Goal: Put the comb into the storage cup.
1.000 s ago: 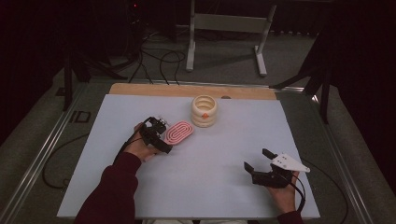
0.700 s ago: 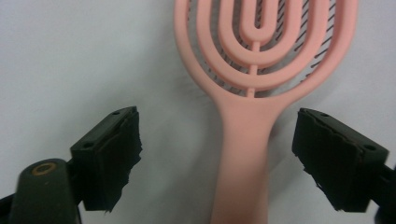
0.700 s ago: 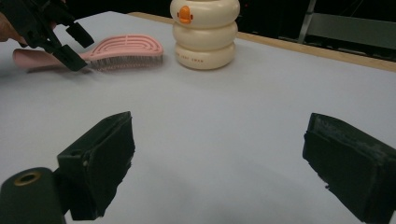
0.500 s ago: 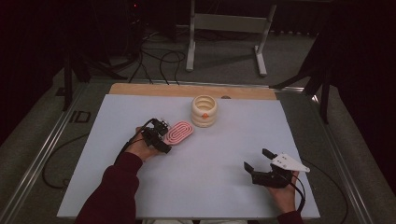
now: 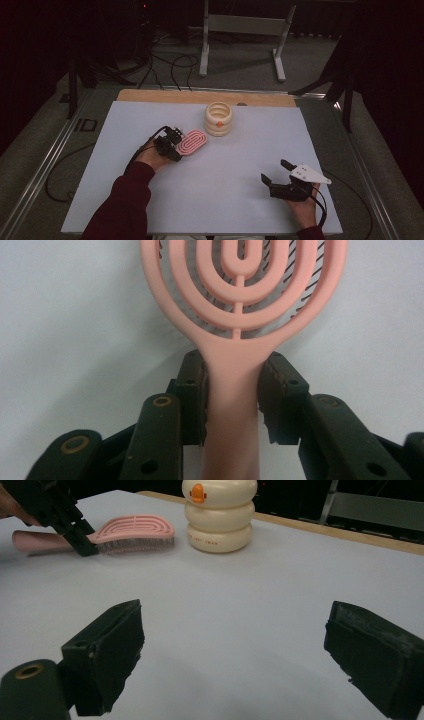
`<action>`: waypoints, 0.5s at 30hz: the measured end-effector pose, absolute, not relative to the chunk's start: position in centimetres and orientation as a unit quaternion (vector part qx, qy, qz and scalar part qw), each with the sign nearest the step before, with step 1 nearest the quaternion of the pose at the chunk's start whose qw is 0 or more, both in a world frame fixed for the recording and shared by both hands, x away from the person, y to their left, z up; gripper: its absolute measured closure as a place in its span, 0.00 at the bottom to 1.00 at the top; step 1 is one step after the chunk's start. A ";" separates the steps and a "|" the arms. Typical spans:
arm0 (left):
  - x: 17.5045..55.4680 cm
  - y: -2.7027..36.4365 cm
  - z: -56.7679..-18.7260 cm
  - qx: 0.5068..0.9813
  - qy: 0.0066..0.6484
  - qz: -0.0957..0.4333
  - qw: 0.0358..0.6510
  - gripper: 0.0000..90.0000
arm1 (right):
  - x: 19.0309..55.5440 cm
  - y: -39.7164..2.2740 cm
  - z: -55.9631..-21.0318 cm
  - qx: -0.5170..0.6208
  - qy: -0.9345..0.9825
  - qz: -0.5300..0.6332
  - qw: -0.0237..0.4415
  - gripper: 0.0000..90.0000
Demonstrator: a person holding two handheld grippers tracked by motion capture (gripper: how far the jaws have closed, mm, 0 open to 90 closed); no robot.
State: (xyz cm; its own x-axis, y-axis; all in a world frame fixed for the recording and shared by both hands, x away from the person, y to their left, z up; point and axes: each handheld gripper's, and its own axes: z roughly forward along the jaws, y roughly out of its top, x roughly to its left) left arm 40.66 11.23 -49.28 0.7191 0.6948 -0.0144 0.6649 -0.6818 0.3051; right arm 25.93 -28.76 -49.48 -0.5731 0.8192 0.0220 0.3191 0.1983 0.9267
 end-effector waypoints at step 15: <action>40.7 11.2 -49.2 0.916 0.373 0.049 0.141 0.77 | 25.9 -28.8 -49.5 0.389 0.733 0.499 0.250 0.09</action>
